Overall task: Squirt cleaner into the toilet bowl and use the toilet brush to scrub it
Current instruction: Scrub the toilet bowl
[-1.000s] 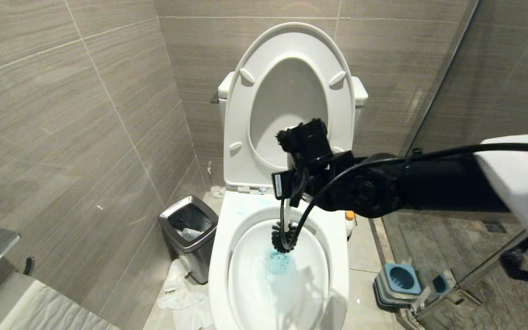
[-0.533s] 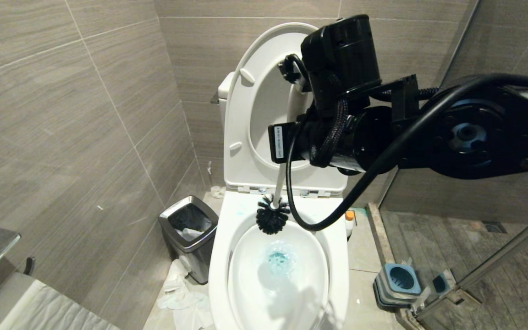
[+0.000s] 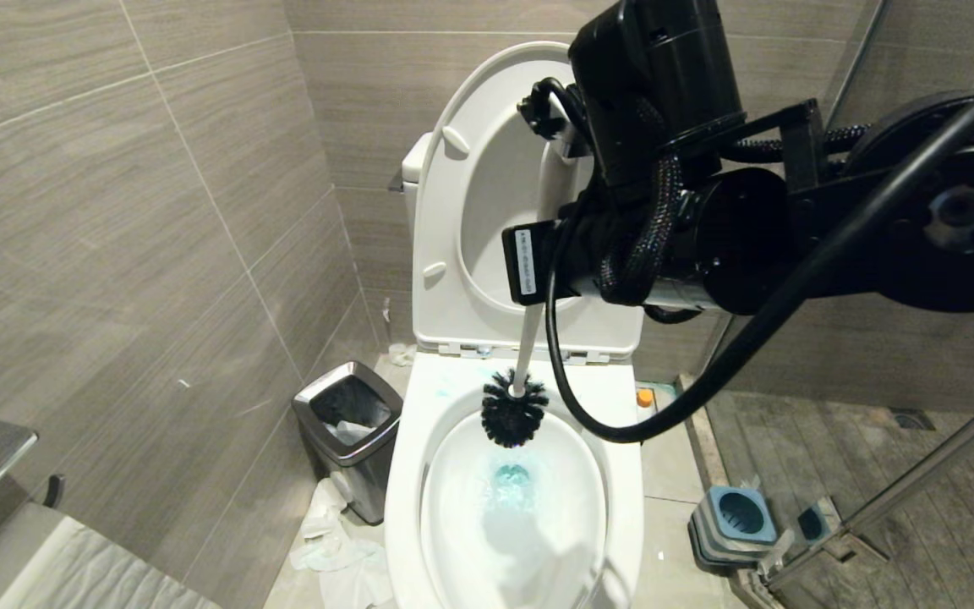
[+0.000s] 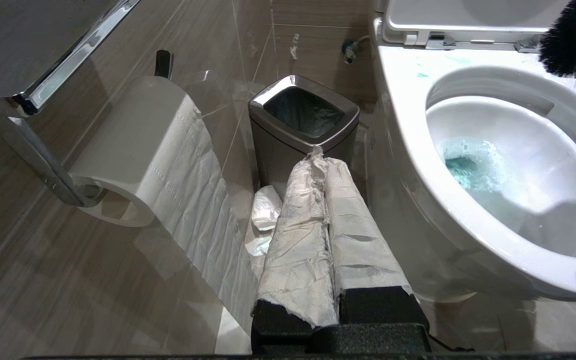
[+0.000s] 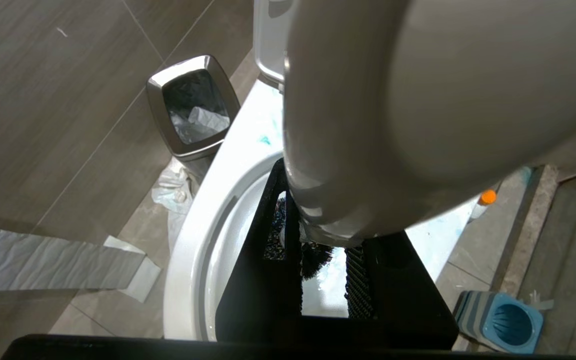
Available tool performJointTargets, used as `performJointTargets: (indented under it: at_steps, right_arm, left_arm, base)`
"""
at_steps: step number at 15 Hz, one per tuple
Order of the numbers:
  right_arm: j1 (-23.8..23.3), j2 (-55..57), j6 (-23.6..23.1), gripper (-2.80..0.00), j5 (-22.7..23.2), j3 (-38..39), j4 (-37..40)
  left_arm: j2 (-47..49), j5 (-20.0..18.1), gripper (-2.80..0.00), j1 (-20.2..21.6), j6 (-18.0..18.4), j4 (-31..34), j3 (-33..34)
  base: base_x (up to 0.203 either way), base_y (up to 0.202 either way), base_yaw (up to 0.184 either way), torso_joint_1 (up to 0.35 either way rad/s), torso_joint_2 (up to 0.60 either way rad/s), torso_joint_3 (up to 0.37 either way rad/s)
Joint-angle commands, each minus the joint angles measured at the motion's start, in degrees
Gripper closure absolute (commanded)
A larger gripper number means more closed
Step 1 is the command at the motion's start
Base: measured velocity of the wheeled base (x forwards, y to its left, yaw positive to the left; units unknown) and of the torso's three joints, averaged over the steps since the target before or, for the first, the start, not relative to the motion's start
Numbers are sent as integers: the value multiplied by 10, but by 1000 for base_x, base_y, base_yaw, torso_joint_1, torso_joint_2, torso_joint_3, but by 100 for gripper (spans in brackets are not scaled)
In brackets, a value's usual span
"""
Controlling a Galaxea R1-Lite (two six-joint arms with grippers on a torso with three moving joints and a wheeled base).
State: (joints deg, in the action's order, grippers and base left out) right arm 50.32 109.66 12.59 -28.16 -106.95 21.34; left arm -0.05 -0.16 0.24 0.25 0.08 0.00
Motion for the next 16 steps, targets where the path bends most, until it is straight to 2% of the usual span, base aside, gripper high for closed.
performJointTargets:
  at_steps: [1,2,4,7,10,13,16]
  right_arm:
    - [0,-6,1,0,-1,0,7]
    - [0,-5,8,0,-1,5,7]
    - [0,8,52,0,-6,24,7]
    - [8,7,68,0,-12,61,4]
    - [8,0,73,0,-13,47,4]
    - [-16,-15,71,0,-13,48,5]
    - [-61,-34,68,0,-11,51,7]
  left_arm:
    - [0,0,0,0,0,0,1]
    - [0,0,0,0,0,0,1]
    - [0,0,0,0,0,0,1]
    - [0,0,0,0,0,0,1]
    - [0,0,0,0,0,0,1]
    - [0,0,0,0,0,0,1]
    - [0,0,0,0,0,0,1]
  base:
    - [0,0,0,0,0,0]
    - [0,0,0,0,0,0]
    - [0,0,0,0,0,0]
    - [0,0,0,0,0,0]
    - [0,0,0,0,0,0]
    - [0,0,0,0,0,0]
    - [0,0,0,0,0,0]
